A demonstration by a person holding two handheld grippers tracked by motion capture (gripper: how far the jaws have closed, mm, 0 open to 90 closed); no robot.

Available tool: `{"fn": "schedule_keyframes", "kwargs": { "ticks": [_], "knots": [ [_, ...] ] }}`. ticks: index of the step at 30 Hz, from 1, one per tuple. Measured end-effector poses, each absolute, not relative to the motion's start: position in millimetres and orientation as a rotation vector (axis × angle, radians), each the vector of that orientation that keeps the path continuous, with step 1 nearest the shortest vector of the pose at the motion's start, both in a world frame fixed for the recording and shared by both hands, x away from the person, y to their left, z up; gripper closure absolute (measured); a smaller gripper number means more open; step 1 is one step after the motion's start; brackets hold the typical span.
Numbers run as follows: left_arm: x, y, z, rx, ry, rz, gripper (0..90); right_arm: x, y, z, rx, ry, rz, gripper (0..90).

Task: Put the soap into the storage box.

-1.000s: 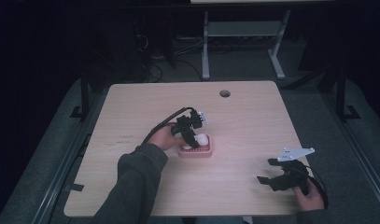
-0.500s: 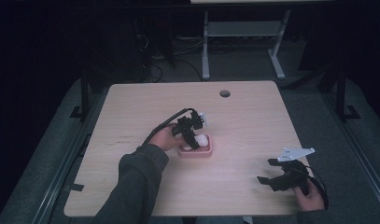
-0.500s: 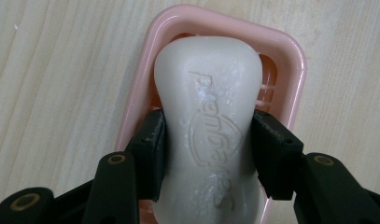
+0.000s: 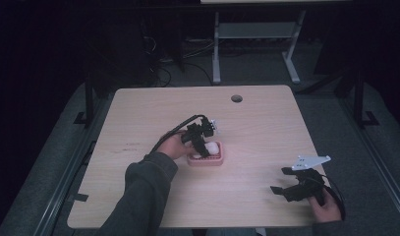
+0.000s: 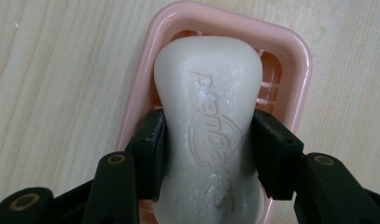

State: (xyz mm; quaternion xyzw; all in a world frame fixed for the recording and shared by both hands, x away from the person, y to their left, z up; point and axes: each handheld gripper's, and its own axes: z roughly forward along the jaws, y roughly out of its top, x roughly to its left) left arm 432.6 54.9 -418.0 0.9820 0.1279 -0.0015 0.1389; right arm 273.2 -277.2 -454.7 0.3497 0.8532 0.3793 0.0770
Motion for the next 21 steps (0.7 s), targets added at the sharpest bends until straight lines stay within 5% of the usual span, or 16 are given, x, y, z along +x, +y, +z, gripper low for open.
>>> {"fn": "schedule_keyframes", "kwargs": {
  "ticks": [21],
  "knots": [
    [426.1,62.6,-406.7,2.798,0.381,0.011,37.0,274.6,-276.3,-455.7,1.031,2.561,1.130,14.3]
  ]
}}
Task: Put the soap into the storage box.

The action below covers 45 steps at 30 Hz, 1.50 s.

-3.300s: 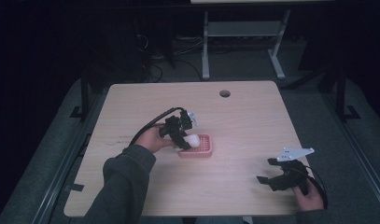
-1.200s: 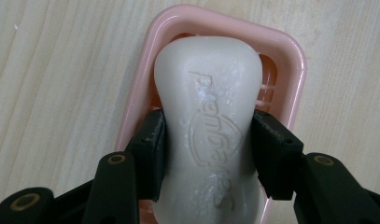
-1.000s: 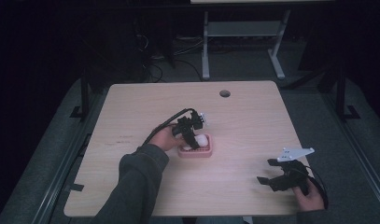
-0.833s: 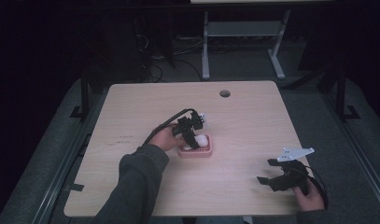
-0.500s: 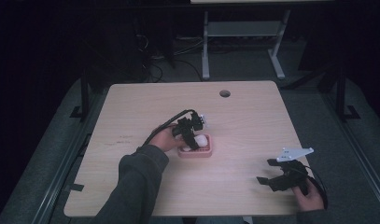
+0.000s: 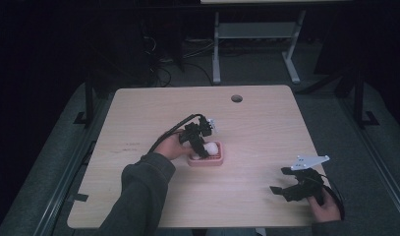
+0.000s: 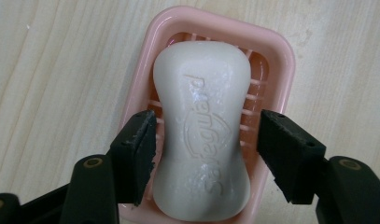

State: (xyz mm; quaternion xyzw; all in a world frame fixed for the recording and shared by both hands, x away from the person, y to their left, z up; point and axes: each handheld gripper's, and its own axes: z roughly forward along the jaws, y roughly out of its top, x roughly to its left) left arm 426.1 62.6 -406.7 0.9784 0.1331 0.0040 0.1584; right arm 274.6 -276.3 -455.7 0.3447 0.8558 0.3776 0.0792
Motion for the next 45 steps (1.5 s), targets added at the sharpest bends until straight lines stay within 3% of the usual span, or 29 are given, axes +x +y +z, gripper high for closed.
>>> {"fn": "schedule_keyframes", "kwargs": {
  "ticks": [45],
  "knots": [
    [397.0,115.7,-402.1,2.695,0.473,-0.005,31.2,274.4,-271.0,-454.0,1.040,2.556,1.092,14.3]
  ]
}}
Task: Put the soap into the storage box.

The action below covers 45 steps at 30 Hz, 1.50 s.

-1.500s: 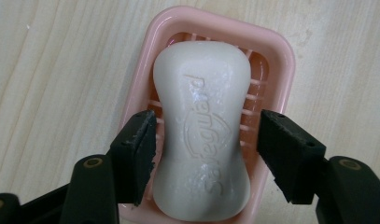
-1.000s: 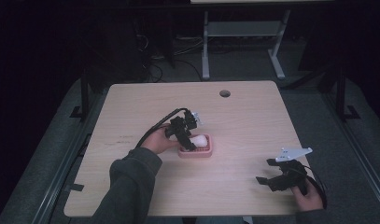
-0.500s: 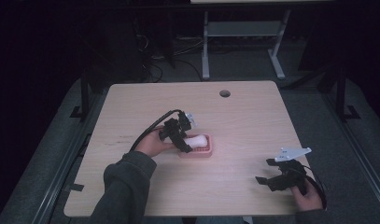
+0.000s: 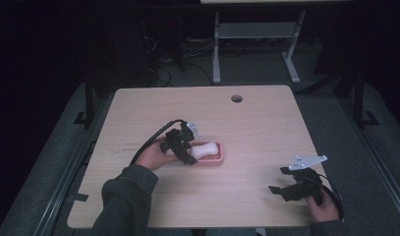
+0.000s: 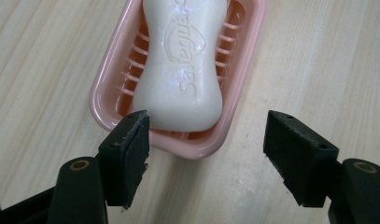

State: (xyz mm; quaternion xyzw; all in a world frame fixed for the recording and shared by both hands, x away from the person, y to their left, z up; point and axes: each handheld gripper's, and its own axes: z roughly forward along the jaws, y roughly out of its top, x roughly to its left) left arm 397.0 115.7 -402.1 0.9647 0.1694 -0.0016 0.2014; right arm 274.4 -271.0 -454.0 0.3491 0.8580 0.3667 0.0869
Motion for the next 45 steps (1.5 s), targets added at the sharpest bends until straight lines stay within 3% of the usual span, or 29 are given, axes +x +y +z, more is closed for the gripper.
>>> {"fn": "schedule_keyframes", "kwargs": {
  "ticks": [26,45],
  "knots": [
    [370.2,133.7,-407.0,2.655,0.470,-0.003,30.8,274.3,-267.8,-453.5,1.038,2.554,1.064,14.3],
    [348.1,167.9,-410.2,2.615,0.505,0.011,29.2,274.0,-267.8,-454.4,1.050,2.556,1.050,14.3]
  ]
}}
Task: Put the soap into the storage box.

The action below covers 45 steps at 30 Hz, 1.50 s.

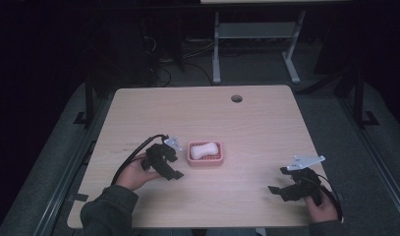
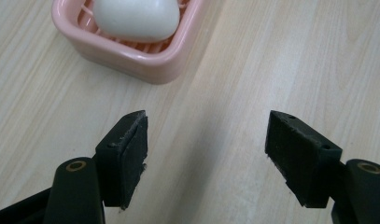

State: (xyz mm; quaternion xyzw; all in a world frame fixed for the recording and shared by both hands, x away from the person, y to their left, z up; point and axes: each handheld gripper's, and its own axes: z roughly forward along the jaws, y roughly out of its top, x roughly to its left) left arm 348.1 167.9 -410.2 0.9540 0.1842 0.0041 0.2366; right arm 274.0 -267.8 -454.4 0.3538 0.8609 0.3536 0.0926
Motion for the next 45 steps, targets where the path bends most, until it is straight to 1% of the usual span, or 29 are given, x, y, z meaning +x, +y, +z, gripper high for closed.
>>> {"fn": "schedule_keyframes", "kwargs": {
  "ticks": [20,45],
  "knots": [
    [326.0,194.5,-420.0,2.568,0.559,0.026,28.0,273.9,-271.1,-456.9,1.076,2.552,1.039,14.3],
    [297.9,215.5,-431.1,2.575,0.573,0.035,28.0,272.5,-271.7,-457.1,1.069,2.558,1.037,14.3]
  ]
}}
